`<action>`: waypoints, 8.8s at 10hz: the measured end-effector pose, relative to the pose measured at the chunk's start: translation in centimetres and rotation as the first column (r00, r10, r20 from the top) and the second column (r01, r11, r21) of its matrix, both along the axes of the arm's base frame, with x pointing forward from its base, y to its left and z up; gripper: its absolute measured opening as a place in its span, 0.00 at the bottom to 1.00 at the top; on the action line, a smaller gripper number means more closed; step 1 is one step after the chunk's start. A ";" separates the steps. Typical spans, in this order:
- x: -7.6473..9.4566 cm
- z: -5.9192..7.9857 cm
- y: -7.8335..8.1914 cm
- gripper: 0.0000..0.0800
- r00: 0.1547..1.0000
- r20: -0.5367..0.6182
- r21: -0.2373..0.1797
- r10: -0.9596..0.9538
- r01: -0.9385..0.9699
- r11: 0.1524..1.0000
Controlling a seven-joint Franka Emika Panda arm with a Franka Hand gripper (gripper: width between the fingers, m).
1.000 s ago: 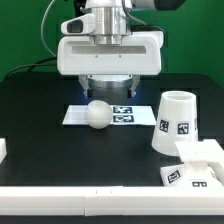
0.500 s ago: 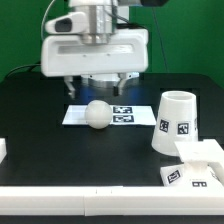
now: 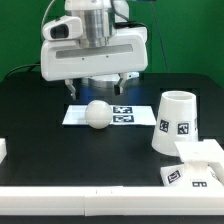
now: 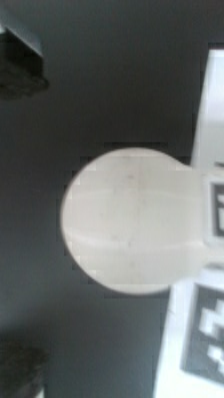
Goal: Assemble lamp
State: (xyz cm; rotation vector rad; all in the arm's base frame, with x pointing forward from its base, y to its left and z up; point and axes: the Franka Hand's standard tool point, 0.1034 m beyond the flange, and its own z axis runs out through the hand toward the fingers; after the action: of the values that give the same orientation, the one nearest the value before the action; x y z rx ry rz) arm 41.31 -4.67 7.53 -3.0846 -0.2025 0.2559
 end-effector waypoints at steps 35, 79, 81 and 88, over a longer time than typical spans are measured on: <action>2.6 3.6 0.1 0.72 0.752 -0.647 -0.116 -0.128 0.069 0.991; 19.7 4.5 14.4 0.72 0.769 0.624 0.062 -0.137 0.125 0.990; 19.7 4.6 14.4 0.72 0.765 0.630 0.060 -0.131 0.120 0.991; 20.2 5.9 12.2 0.87 0.860 0.481 0.054 -0.173 0.167 0.984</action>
Offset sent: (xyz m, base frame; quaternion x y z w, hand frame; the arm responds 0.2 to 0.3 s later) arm 0.0000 0.0000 0.0000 0.0000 -0.1938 0.0000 0.9810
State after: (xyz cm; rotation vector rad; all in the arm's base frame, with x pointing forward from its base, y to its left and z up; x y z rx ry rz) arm 61.54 7.55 13.46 -3.0643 0.0602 -0.5318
